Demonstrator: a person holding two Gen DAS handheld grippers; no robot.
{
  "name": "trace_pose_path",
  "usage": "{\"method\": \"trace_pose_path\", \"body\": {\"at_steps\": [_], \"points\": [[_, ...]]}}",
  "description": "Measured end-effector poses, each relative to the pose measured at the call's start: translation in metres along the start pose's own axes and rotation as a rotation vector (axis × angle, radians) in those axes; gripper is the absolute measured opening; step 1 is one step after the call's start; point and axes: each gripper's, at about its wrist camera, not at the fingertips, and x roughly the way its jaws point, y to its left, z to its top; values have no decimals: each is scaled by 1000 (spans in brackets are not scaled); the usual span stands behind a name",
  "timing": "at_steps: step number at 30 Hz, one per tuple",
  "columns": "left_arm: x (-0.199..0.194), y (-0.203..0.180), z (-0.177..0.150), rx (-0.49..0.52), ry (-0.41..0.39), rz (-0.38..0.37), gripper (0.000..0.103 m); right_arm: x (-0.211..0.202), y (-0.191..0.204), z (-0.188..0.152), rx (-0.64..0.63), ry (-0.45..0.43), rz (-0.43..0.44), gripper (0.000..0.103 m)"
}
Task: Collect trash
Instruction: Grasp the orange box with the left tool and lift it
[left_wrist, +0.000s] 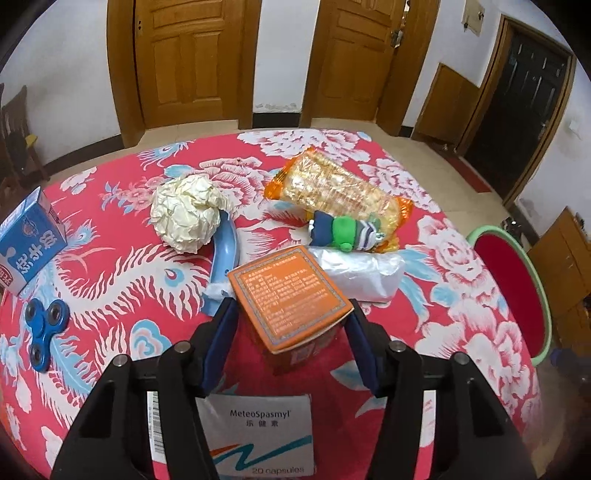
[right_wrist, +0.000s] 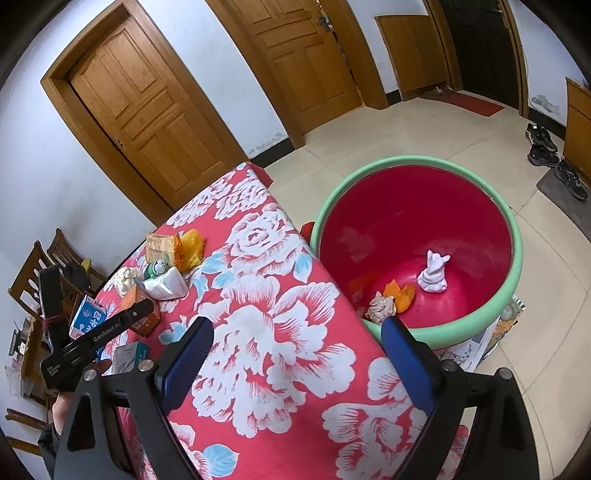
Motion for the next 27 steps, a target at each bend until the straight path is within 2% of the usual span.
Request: {"method": "trace_pose_path", "body": {"at_steps": [7, 15, 27], "points": [[-27, 9, 0, -13, -41, -22, 58, 4, 25, 0, -55, 11, 21, 94], [-50, 40, 4, -81, -86, 13, 58, 16, 67, 2, -133, 30, 60, 94], [-45, 81, 3, -134, -108, 68, 58, 69, 136, 3, -237, 89, 68, 94]]}}
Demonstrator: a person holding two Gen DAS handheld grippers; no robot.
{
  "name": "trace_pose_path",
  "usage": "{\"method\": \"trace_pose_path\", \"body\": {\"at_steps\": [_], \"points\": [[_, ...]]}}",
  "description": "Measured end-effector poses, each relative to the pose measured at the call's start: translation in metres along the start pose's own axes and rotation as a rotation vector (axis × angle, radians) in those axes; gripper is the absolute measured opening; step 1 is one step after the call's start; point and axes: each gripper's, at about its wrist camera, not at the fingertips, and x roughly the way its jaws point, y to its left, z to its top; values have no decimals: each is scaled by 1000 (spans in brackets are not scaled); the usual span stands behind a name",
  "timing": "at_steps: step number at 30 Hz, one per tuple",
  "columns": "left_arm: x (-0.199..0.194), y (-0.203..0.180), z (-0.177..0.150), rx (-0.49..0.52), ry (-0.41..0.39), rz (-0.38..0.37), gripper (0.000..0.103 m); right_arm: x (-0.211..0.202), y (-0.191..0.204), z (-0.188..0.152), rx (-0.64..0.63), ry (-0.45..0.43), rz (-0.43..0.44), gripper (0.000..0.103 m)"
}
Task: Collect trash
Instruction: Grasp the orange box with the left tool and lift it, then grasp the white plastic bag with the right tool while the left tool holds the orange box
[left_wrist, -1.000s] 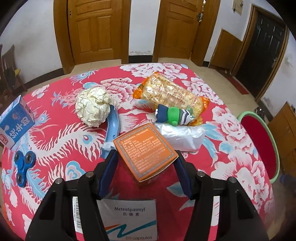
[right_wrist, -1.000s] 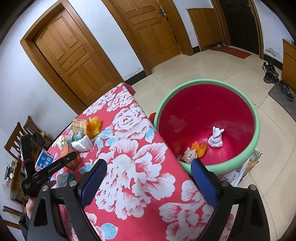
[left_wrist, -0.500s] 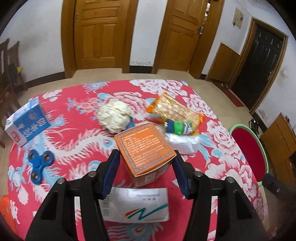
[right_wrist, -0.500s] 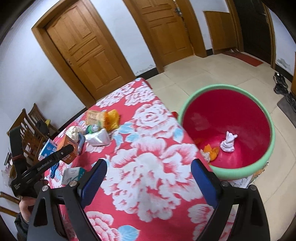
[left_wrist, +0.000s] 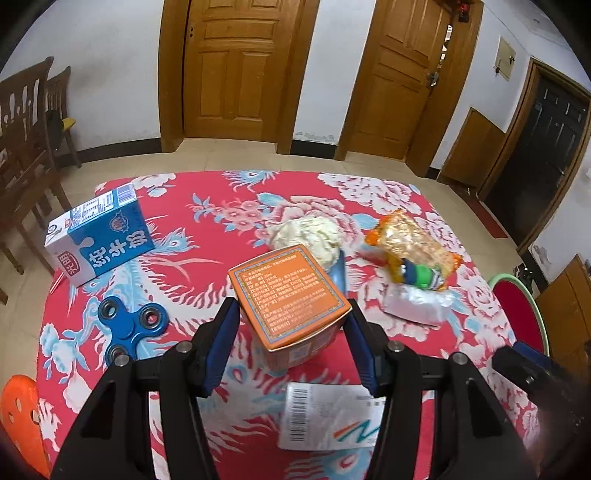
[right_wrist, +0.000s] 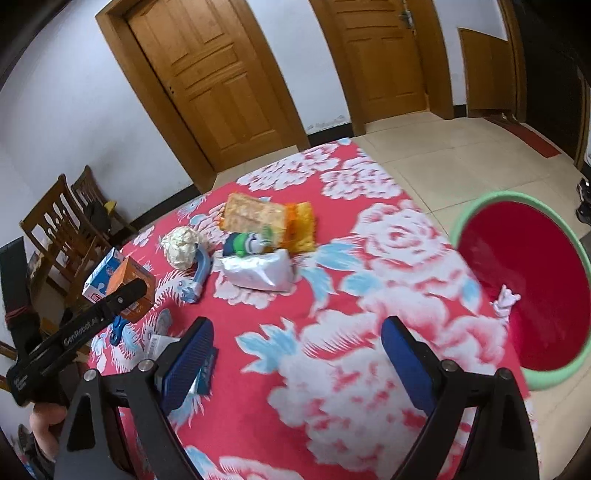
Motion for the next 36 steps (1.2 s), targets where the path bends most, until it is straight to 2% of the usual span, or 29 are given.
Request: {"method": "trace_pose_path", "body": {"at_steps": [15, 25, 26, 28, 30, 36], "points": [[6, 27, 1, -47, -7, -43, 58, 72, 45, 13, -33, 28, -102, 94], [10, 25, -4, -40, -4, -64, 58, 86, 53, 12, -37, 13, -148, 93], [10, 25, -4, -40, -3, -64, 58, 86, 53, 12, -38, 10, -153, 92], [11, 24, -4, -39, -2, -59, 58, 86, 53, 13, -43, 0, -171, 77], [12, 24, -4, -39, -1, -58, 58, 85, 51, 14, -46, -9, -183, 68], [11, 22, -4, -31, -6, -44, 58, 77, 44, 12, -31, 13, -133, 66]]}}
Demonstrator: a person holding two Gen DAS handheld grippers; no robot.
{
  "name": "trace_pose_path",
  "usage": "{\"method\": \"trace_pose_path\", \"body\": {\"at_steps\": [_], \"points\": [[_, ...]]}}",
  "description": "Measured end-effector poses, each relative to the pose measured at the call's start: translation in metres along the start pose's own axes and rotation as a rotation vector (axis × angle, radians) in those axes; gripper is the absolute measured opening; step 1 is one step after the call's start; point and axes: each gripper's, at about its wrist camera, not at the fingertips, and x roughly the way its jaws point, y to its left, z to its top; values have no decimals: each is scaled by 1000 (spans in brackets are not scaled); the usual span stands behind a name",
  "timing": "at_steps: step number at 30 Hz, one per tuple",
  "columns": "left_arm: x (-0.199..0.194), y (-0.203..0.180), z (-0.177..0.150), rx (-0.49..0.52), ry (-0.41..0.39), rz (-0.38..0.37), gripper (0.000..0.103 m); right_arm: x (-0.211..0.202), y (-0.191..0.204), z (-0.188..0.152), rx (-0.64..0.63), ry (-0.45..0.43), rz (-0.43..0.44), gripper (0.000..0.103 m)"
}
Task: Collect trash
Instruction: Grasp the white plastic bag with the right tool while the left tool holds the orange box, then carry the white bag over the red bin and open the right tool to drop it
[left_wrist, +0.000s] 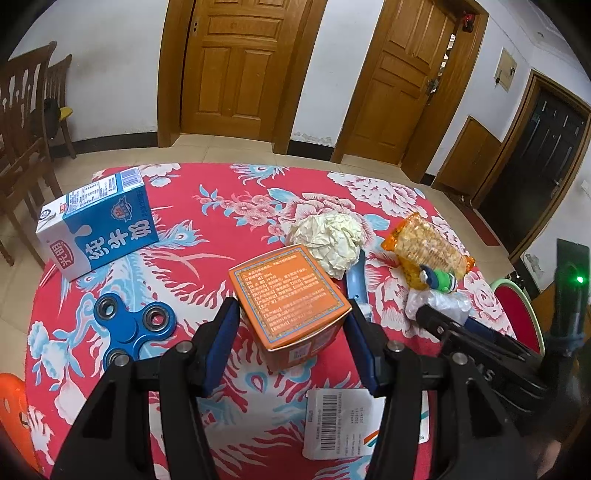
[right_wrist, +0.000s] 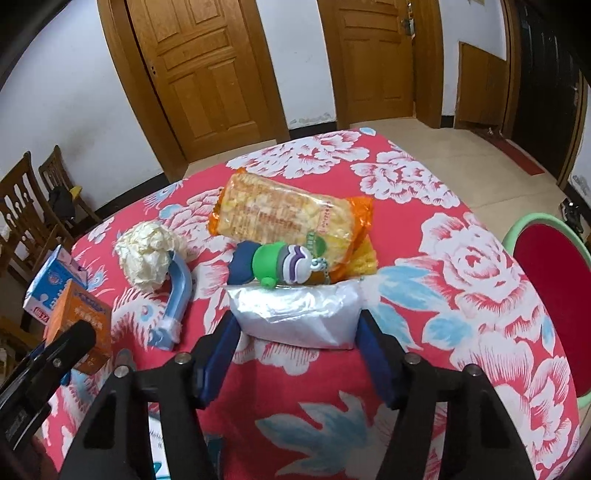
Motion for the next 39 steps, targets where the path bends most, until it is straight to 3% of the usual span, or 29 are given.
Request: {"method": "trace_pose_path", "body": {"at_steps": [16, 39], "points": [[-30, -32, 4, 28, -26, -26, 58, -61, -41, -20, 35, -44, 41, 66], [-45, -128, -8, 121, 39, -166, 58, -133, -174, -42, 261, -166, -34, 67]]}}
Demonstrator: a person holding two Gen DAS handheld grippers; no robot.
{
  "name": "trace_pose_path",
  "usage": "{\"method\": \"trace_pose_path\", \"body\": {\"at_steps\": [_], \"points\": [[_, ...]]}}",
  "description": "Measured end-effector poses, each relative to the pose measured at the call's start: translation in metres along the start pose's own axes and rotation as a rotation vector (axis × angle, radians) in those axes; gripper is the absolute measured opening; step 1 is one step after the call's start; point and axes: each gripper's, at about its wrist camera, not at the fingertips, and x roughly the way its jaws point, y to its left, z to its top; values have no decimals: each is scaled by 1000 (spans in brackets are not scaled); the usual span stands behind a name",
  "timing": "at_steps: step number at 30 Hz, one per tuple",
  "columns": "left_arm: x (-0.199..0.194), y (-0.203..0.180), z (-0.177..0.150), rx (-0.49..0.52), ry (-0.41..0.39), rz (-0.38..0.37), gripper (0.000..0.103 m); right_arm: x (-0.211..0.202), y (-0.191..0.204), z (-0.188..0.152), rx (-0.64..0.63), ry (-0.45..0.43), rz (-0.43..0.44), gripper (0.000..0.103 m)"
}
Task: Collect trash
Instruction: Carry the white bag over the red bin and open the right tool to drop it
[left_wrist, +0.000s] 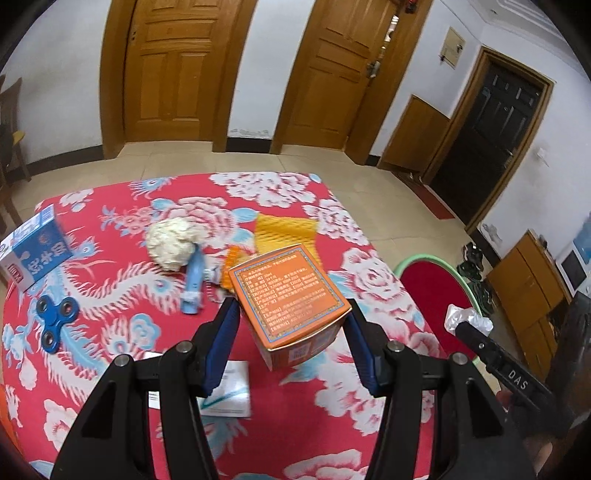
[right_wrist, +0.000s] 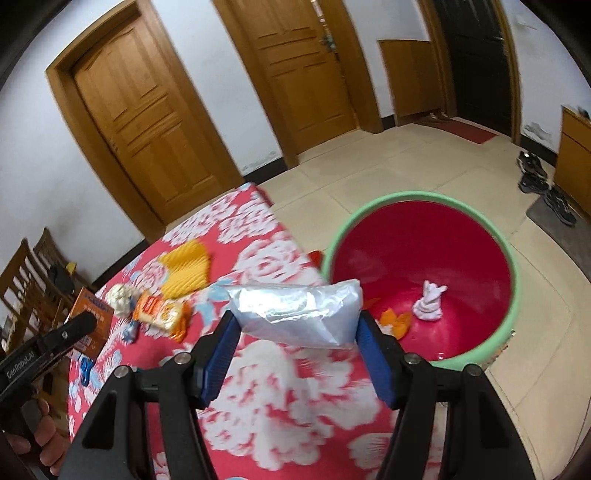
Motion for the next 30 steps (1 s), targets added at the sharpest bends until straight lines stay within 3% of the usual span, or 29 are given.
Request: {"method": "trace_pose_path", "body": {"at_steps": [23, 30], "points": [[42, -89, 0, 152, 60, -57, 58, 4, -92, 7, 160, -15, -83, 68], [55, -105, 0, 182, 72, -70, 58, 9, -104, 7, 188, -11, -77, 74]]}}
